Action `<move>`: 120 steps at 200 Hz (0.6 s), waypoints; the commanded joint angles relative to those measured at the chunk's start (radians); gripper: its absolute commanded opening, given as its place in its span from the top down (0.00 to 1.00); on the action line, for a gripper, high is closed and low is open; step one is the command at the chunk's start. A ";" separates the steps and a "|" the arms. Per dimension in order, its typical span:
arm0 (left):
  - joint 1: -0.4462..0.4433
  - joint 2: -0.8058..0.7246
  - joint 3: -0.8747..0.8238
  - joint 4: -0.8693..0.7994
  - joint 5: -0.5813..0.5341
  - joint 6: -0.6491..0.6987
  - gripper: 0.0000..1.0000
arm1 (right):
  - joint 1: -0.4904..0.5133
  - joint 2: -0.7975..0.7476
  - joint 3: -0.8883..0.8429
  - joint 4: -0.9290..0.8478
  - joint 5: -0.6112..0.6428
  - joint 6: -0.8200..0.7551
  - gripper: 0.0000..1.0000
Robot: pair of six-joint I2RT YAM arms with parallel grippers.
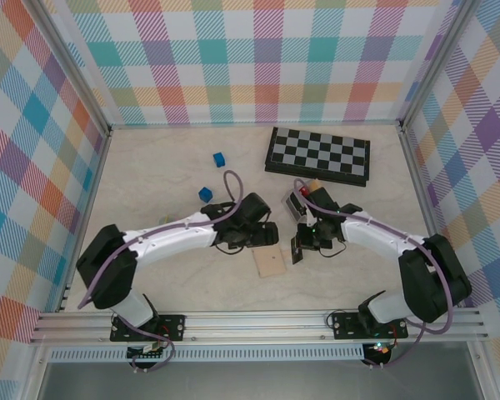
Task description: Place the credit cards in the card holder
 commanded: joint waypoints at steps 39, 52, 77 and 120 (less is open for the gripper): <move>-0.086 0.211 0.216 -0.243 -0.114 0.023 0.06 | -0.002 -0.141 -0.184 0.058 -0.068 0.177 0.94; -0.088 0.238 0.236 -0.253 -0.113 0.015 0.06 | -0.002 -0.149 -0.199 0.065 -0.061 0.184 0.93; -0.098 0.288 0.280 -0.283 -0.115 0.018 0.04 | -0.003 -0.147 -0.212 0.075 -0.051 0.193 0.93; -0.109 0.349 0.335 -0.312 -0.103 0.019 0.00 | -0.003 -0.168 -0.234 0.079 -0.025 0.210 0.93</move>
